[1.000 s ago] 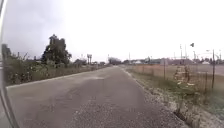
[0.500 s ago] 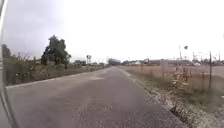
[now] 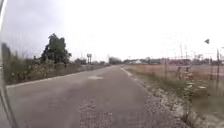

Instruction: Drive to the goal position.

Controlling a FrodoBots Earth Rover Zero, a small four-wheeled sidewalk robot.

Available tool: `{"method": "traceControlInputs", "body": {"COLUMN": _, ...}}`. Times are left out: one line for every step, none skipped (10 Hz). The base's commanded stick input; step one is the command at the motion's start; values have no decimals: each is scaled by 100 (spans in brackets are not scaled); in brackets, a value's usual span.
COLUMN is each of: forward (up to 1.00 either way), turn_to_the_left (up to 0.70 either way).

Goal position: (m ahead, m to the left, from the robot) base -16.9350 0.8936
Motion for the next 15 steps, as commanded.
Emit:
{"method": "traceControlInputs", "body": {"forward": 70, "turn_to_the_left": 35}}
{"method": "traceControlInputs", "body": {"forward": 70, "turn_to_the_left": 35}}
{"method": "traceControlInputs", "body": {"forward": 70, "turn_to_the_left": 35}}
{"method": "traceControlInputs", "body": {"forward": 70, "turn_to_the_left": 35}}
{"method": "traceControlInputs", "body": {"forward": 70, "turn_to_the_left": 35}}
{"method": "traceControlInputs", "body": {"forward": 70, "turn_to_the_left": 35}}
{"method": "traceControlInputs", "body": {"forward": 70, "turn_to_the_left": 35}}
{"method": "traceControlInputs", "body": {"forward": 70, "turn_to_the_left": 35}}
{"method": "traceControlInputs", "body": {"forward": 70, "turn_to_the_left": 35}}
{"method": "traceControlInputs", "body": {"forward": 70, "turn_to_the_left": 35}}
{"method": "traceControlInputs", "body": {"forward": 70, "turn_to_the_left": 35}}
{"method": "traceControlInputs", "body": {"forward": 70, "turn_to_the_left": 35}}
{"method": "traceControlInputs", "body": {"forward": 70, "turn_to_the_left": 35}}
{"method": "traceControlInputs", "body": {"forward": 70, "turn_to_the_left": 35}}
{"method": "traceControlInputs", "body": {"forward": 70, "turn_to_the_left": 35}}
